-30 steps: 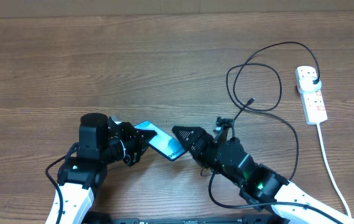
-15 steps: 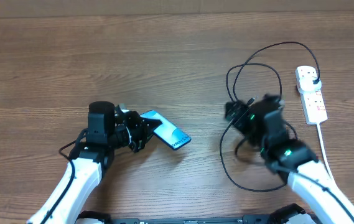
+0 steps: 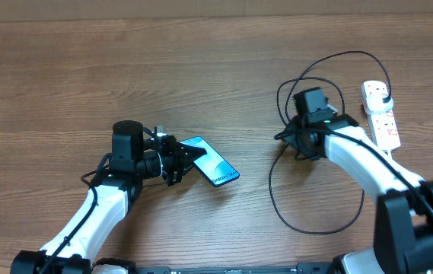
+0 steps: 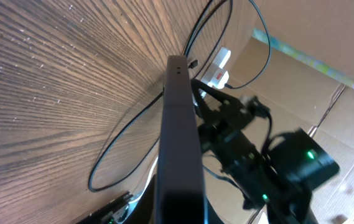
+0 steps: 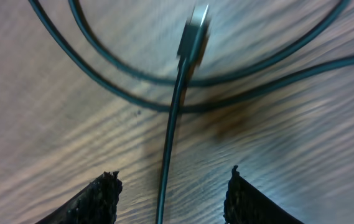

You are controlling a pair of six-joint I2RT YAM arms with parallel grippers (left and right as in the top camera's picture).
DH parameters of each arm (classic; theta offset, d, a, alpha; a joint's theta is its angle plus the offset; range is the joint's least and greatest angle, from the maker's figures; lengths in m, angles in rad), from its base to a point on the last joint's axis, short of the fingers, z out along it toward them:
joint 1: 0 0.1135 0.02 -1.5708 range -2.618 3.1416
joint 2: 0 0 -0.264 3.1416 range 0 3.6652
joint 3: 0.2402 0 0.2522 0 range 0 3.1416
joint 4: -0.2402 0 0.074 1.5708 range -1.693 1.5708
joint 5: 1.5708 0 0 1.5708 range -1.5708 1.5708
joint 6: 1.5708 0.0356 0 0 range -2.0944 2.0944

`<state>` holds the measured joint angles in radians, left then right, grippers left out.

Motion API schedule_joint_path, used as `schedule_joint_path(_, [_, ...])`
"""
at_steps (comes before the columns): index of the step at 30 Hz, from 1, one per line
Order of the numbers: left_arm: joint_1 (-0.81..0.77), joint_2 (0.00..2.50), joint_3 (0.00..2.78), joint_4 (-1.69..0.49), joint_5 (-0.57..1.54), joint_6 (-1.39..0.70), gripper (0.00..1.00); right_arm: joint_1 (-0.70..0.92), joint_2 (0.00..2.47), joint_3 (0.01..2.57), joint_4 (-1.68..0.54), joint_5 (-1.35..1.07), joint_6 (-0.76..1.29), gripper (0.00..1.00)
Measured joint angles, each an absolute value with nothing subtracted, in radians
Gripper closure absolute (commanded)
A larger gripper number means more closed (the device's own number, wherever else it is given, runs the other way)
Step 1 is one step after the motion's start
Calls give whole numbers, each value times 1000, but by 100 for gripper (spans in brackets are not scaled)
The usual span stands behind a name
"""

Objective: Plug charger to phone and switch on socket
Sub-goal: 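Grasp the black cable just behind its USB-C plug with the right gripper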

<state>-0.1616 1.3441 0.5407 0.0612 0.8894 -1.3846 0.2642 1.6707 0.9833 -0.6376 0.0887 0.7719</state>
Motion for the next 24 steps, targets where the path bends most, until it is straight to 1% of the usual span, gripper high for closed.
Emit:
schedule_joint_path(1, [-162, 1344, 541, 61, 891, -1385, 96, 274, 1692, 983, -631, 86, 770, 44])
schedule_joint_path(3, [-162, 1344, 541, 61, 891, -1385, 96, 286, 1727, 983, -608, 83, 765, 51])
schedule_joint_path(6, [-162, 1344, 541, 61, 892, -1385, 96, 299, 1774, 984, -587, 80, 754, 67])
schedule_joint_path(7, [-162, 1344, 541, 62, 893, -1385, 96, 301, 1776, 987, -585, 83, 753, 76])
schedule_joint_path(8, [-162, 1344, 541, 62, 894, -1385, 96, 301, 1777, 987, -580, 79, 751, 88])
schedule_joint_path(9, [-162, 1344, 541, 62, 896, -1385, 96, 301, 1780, 987, -579, 79, 749, 96])
schedule_joint_path(15, [-161, 1344, 541, 62, 908, -1371, 96, 309, 1777, 987, -622, 75, 759, 96])
schedule_joint_path(18, [-145, 1345, 541, 83, 932, -1338, 96, 339, 1755, 987, -653, 73, 751, 96])
schedule_joint_path(24, [-78, 1377, 541, 177, 1017, -1304, 96, 502, 1651, 988, -678, 15, 683, 96])
